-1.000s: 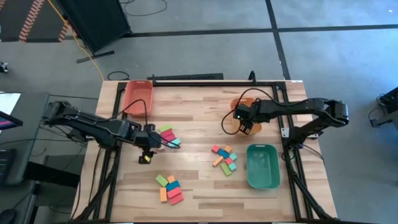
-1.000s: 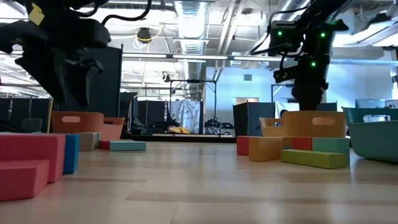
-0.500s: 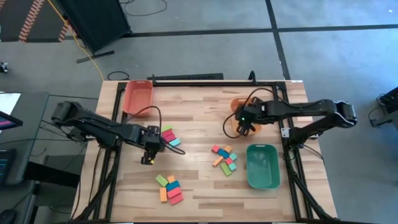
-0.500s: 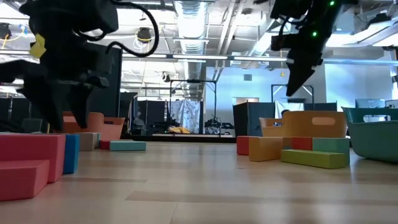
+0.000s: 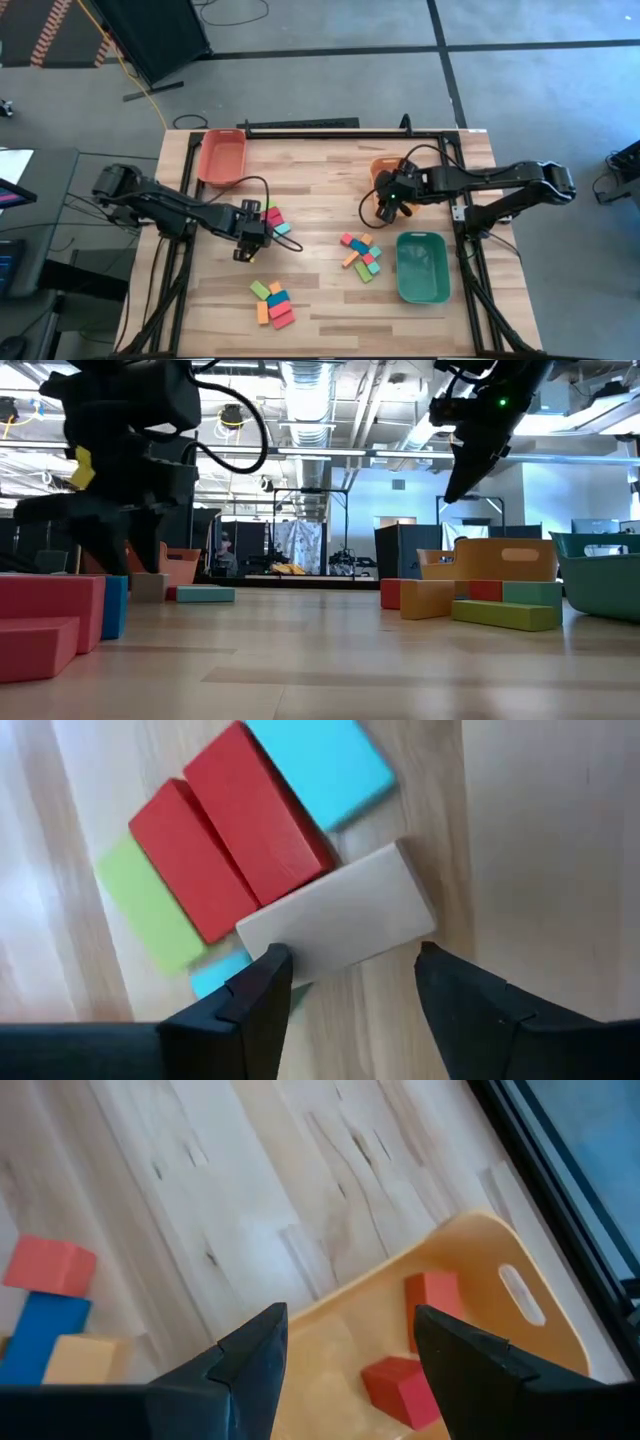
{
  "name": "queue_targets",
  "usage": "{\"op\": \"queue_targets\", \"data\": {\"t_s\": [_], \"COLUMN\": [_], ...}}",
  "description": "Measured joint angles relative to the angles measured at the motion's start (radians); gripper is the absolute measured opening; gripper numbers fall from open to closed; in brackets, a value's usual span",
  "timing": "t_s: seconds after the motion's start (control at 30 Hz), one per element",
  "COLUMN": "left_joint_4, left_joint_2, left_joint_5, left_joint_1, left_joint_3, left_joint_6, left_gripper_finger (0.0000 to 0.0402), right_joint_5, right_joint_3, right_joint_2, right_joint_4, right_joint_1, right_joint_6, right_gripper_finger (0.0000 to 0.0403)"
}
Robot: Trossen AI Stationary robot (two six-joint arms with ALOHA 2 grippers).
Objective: Sort blocks by size
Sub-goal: Put the large rectangular brown block into the yellow bin
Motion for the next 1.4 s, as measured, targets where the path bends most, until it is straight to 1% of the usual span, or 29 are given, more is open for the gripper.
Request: {"op": "queue_targets", "data": {"t_s": [0.13,0.23,0.47,0.63,0.8,0.93,1.1,1.27,1.4], "left_joint_4": [0.039,0.075,0.184,0.214,0.222,0.238,0.295,0.330,0.320], "left_joint_2": [0.002,0.003,0.005,0.005,0.005,0.005,0.005,0.005,0.004], "left_joint_5": [-0.023,-0.012,-0.006,-0.012,-0.019,-0.020,-0.022,-0.031,-0.030], "left_joint_1": [0.000,0.000,0.000,0.011,0.024,0.036,0.039,0.039,0.039], "left_joint_3": [0.011,0.021,0.021,0.021,0.021,0.021,0.022,0.022,0.022], "left_joint_6": [-0.012,-0.017,0.026,0.027,0.024,0.012,0.010,0.010,0.015], "left_gripper_finger": [0.0186,0.0182,0.0180,0.0180,0.0180,0.0180,0.0180,0.0180,0.0180], "right_joint_5": [0.000,0.000,-0.004,-0.066,-0.131,-0.133,-0.132,-0.132,-0.132], "right_joint_3": [0.000,0.000,0.000,-0.001,-0.040,-0.051,-0.051,-0.051,-0.051], "right_joint_2": [0.000,0.000,0.000,0.000,0.001,0.001,0.001,0.001,0.018], "right_joint_4": [0.021,0.038,0.101,0.150,0.262,0.309,0.351,0.353,0.359], "right_joint_1": [0.018,0.032,0.068,0.096,0.127,0.143,0.150,0.150,0.156], "right_joint_6": [-0.003,-0.007,-0.021,-0.027,-0.047,-0.048,-0.055,-0.055,-0.055], "right_gripper_finger": [0.0250,0.0250,0.0250,0.0250,0.0250,0.0250,0.0250,0.0250,0.0250]}}
